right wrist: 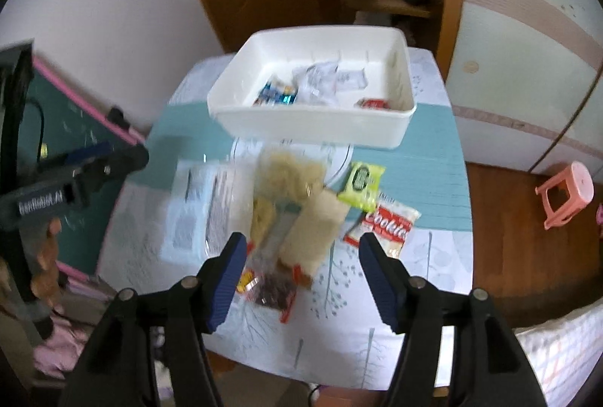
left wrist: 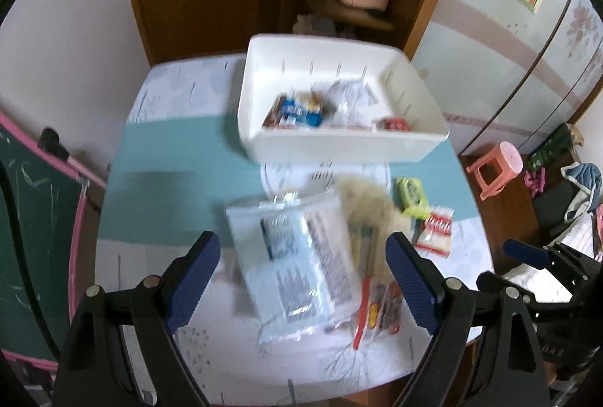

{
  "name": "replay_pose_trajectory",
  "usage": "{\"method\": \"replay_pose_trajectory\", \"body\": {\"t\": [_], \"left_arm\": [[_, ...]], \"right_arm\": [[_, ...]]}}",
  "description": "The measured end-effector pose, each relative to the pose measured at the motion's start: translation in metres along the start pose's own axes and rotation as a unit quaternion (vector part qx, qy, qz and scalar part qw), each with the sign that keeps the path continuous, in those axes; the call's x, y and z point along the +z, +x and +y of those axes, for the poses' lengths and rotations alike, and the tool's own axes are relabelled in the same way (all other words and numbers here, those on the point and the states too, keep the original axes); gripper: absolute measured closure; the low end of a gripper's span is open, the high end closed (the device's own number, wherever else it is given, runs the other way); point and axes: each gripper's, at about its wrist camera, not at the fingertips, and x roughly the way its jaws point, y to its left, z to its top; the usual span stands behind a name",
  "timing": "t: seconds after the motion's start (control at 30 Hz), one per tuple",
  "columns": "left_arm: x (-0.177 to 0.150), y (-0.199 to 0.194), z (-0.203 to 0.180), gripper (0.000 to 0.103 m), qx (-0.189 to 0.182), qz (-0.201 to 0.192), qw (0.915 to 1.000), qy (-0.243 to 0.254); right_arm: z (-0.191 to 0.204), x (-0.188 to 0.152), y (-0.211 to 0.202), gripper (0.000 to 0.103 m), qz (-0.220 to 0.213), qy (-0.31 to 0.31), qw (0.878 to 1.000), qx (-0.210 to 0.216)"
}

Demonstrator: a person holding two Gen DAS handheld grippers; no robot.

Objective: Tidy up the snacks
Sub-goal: 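Open the right tool to drop the Cookies bag, then move both tools back, then grasp the large clear printed bag with the left tool while the right tool grasps the red-topped seaweed pack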

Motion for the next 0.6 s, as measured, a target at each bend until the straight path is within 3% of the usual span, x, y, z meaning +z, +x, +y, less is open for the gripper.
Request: {"method": "replay_pose_trajectory", "body": {"t": [0.17,0.33,0.6], "left_arm": [[-0.021,0.02,0.009,0.014,0.0,0.031,0.9995,-0.006],[-0.034,0.04,0.019,0.014,-0.004,0.061,0.9981,-0.011],[-0.043,0.071,0.025,0.014,-0.022,0.097,0.995,-0.012]], "right_arm": [[0.017,-0.027,0.017,0.03,0.006,-0.059,0.998,0.016],[0.036,-0.052,0.035,0.026,0.011,-0.146,0.989,0.015],[0.066,-0.085,0.071,0.026,0.017,-0.263,0.965,-0.007]]}}
